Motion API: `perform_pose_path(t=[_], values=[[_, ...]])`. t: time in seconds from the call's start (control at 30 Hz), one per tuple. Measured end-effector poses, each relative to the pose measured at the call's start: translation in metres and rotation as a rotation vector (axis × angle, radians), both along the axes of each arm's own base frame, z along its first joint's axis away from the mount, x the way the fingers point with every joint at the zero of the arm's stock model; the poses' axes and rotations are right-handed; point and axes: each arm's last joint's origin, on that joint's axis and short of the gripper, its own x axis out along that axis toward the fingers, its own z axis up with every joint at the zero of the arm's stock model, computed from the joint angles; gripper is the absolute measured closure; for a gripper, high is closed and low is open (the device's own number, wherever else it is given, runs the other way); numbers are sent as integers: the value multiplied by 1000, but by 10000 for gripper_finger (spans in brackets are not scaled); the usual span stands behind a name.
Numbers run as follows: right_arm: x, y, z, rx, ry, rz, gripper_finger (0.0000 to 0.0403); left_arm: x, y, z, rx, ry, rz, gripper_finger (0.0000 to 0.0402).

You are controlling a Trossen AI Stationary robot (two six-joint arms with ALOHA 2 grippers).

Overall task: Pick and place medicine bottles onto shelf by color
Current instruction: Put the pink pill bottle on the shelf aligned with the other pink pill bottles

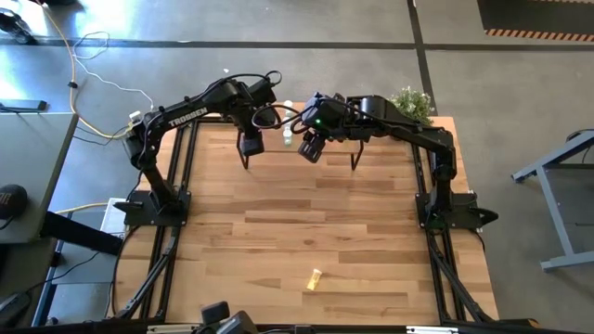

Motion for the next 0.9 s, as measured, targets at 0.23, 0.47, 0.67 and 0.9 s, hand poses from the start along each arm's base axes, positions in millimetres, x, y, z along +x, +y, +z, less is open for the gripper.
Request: perform_pose_path(t=[0.23, 0.47, 0.67, 0.9], values=[[0, 0, 0, 0, -3, 0, 205, 0, 0, 0, 1, 3, 1, 293], [0, 0, 0, -1, -6, 0, 205, 1, 0, -2, -5, 10, -1, 283], [0, 0, 0, 16, -21, -25, 205, 1, 0, -3, -5, 13, 0, 246], [0, 0, 0, 20, -24, -31, 205, -1, 3, -3, 80, 80, 22, 208]])
